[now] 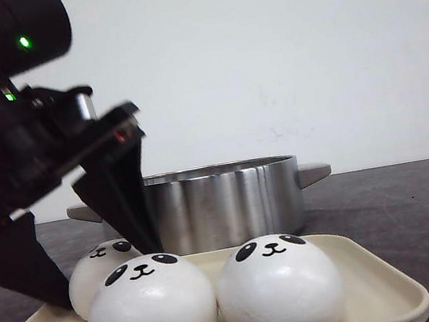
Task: Steam buns
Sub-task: 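Lower the left gripper onto a panda bun at the tray edge and grasp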
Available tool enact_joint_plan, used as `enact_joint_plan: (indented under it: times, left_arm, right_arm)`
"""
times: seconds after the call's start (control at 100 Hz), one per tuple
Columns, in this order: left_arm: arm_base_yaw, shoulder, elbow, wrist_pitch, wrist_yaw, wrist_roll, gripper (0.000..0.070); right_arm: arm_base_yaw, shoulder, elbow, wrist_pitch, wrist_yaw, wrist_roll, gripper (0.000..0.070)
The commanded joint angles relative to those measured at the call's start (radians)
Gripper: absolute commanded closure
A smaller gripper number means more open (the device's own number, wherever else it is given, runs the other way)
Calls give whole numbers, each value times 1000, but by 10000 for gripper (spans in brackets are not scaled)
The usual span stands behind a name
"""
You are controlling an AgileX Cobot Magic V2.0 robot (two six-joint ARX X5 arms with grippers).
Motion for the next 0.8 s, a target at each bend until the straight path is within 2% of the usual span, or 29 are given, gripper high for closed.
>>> enact_joint_plan:
  times: [0.0,0.17,0.32,0.35,0.39,0.5,0.52,0.79]
  left_arm:
    - [-11,23,19,35,-6,-17,148]
    - [-14,48,19,66,-76,-17,145]
    - [-14,68,19,63,-78,-17,167]
    - [-14,70,19,58,-78,-17,206]
    - [-15,74,19,53,-79,-17,292]
    - [-19,75,19,53,-79,-14,648]
    - [-19,75,19,53,-78,-13,690]
    - [-19,24,59,19,-51,19,700]
  right_arm:
    - [12,8,12,-6,2,28,697]
    - [12,10,11,-21,2,37,697]
    - [12,9,11,-23,2,39,698]
    - [12,9,11,-24,2,39,697]
    - [12,9,11,-26,3,39,697]
    - [12,10,11,-26,3,39,697]
    - [12,10,11,-26,3,39,697]
    - [12,10,11,-29,32,34,697]
